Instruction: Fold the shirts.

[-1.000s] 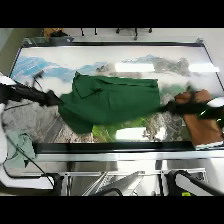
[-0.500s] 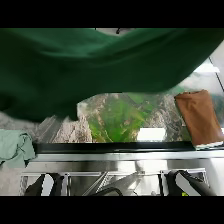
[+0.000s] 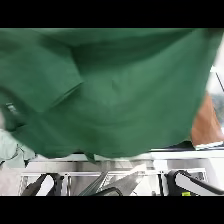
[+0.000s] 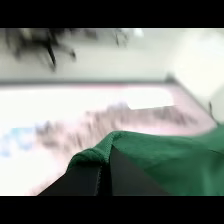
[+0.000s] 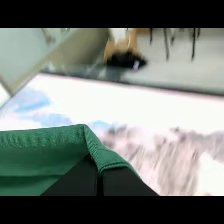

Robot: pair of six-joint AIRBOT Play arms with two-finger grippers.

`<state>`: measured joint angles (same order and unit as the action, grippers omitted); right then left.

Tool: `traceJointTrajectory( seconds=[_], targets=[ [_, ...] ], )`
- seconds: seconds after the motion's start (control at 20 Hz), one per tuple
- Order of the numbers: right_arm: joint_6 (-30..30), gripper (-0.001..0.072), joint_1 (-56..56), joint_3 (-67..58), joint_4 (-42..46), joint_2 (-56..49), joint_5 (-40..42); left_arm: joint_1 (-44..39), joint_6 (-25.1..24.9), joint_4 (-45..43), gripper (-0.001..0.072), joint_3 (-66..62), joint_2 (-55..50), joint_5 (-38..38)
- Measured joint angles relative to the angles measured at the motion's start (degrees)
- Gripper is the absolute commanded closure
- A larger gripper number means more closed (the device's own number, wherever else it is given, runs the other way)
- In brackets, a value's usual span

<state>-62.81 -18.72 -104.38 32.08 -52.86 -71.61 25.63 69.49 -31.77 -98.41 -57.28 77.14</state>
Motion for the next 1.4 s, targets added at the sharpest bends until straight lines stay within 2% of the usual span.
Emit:
traceJointTrajectory(
  seconds=[0.2, 0.35, 0.55, 0.7, 0.9, 1.15, 1.4],
  targets=[
    [2.0, 0.0698, 4.0, 14.8, 3.9, -10.8, 6.1, -14.5, -1.0, -14.1, 0.0695, 9.6, -15.4, -5.1],
    [2.9, 0.0699, 5.0, 19.8, 5.4, -22.4, 12.6, -18.9, 0.5, -22.4, 0.0695, 10.0, -29.5, -9.3],
    [3.5, 0.0699, 5.2, 15.1, 4.2, -36.6, 15.8, -19.9, 3.3, -27.3, 0.0696, -0.3, -46.8, -9.1],
    [3.5, 0.0698, 5.2, 8.4, 2.6, -42.6, 16.5, -20.1, 5.6, -28.7, 0.0696, -10.3, -54.4, -8.5],
    [3.5, 0.0698, 4.9, 3.3, 3.3, -44.3, 15.2, -19.7, 8.1, -30.4, 0.0696, -16.6, -56.7, -8.0],
    [1.5, 0.0699, 5.6, 2.0, 11.5, -44.6, 8.7, -19.5, 9.2, -31.9, 0.0697, -13.8, -56.2, -6.3],
    [-1.1, 0.0698, 7.8, 2.3, 20.3, -44.7, 4.5, -20.5, 10.5, -38.9, 0.0696, -9.2, -56.0, -4.4]
  ],
)
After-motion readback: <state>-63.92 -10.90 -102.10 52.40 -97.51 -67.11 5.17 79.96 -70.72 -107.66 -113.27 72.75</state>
